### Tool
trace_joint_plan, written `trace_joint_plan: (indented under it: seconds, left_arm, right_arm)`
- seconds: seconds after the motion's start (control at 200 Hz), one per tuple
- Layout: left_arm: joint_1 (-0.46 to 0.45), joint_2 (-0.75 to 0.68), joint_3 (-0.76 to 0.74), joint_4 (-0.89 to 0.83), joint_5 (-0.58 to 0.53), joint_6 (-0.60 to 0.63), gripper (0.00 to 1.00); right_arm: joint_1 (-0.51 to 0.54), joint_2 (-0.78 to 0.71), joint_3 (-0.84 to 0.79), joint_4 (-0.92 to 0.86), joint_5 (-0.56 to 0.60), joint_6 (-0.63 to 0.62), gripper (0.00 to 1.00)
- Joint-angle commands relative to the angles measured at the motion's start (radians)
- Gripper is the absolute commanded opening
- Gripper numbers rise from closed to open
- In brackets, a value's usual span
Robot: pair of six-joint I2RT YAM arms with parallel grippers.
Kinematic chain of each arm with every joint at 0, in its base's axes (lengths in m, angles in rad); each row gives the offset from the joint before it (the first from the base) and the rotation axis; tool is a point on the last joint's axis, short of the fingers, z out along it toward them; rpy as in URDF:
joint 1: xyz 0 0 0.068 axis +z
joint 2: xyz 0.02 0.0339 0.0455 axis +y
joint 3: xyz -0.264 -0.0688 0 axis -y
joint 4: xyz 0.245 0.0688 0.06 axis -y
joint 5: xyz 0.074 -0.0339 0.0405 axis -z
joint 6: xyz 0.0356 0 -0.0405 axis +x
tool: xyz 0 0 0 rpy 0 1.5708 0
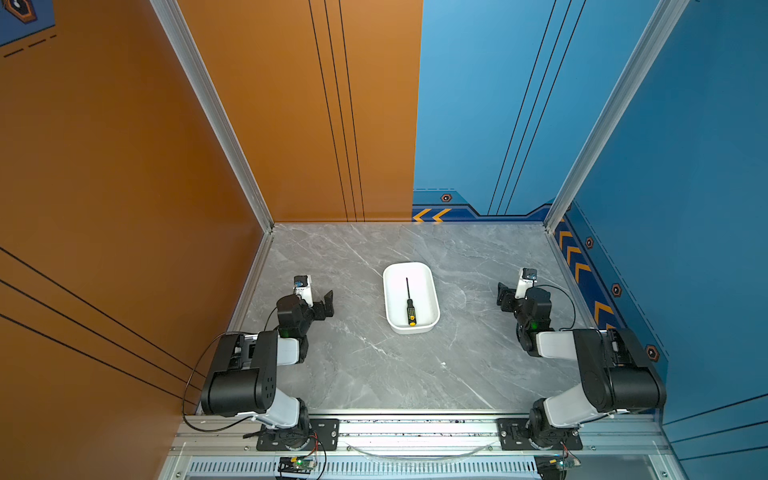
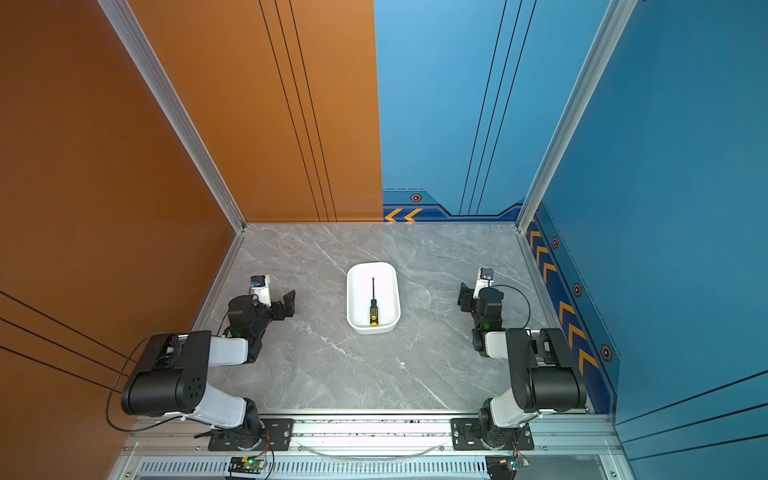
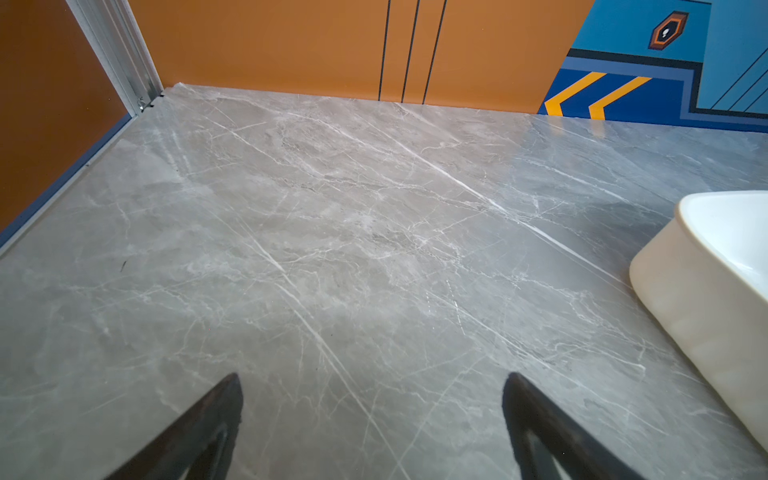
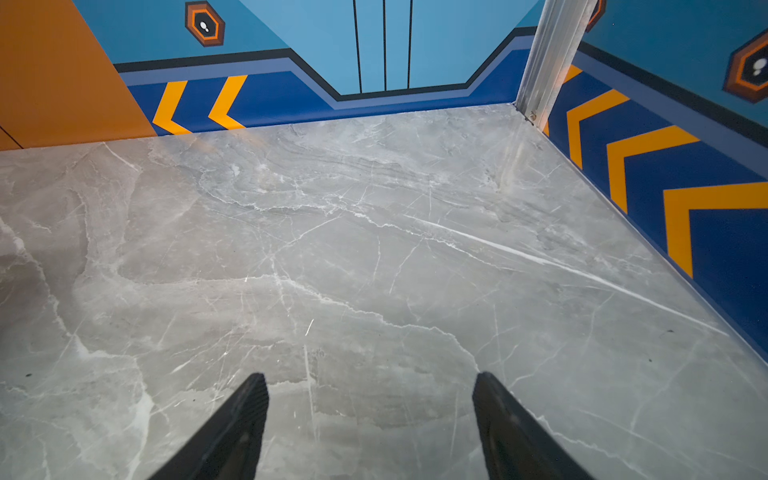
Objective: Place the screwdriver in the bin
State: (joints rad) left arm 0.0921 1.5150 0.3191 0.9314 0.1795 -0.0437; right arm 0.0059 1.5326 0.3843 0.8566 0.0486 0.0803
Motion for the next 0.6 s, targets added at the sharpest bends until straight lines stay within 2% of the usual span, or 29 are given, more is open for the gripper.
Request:
trace_joint_plan:
  seconds: [0.0,0.025,0.095,0.14,0.265,0.285,0.436,0.596]
  left_arm:
    - [-0.036,0.053,0.02,0.082,-0.018,0.048,0.98]
    - [-0.041,0.074,0.029,0.105,-0.006,0.052,0.98]
    - [-0.058,0.035,0.057,-0.024,-0.054,0.069,0.98]
    - [-0.067,0.048,0.055,0.001,-0.078,0.069,0.98]
    - [-0.071,0.052,0.055,0.009,-0.109,0.063,0.98]
    - [-0.071,0.052,0.055,0.008,-0.113,0.063,0.98]
    - [-0.082,0.051,0.059,0.0,-0.177,0.054,0.98]
    - [-0.084,0.051,0.058,0.0,-0.19,0.052,0.98]
  right_arm:
    - [-0.002,0.015,-0.013,0.057,-0.011,-0.018,0.76]
    - [-0.001,0.014,-0.012,0.053,-0.01,-0.017,0.77]
    - [-0.001,0.014,-0.012,0.055,-0.01,-0.017,0.78]
    - [-0.001,0.015,-0.012,0.055,-0.01,-0.019,0.8]
    - [-0.001,0.014,-0.012,0.054,-0.01,-0.018,0.91]
    - [-0.001,0.014,-0.012,0.054,-0.008,-0.017,1.0]
    - [0.003,0.014,-0.012,0.054,-0.001,-0.019,1.0]
    - [0.006,0.014,-0.013,0.057,0.005,-0.021,1.0]
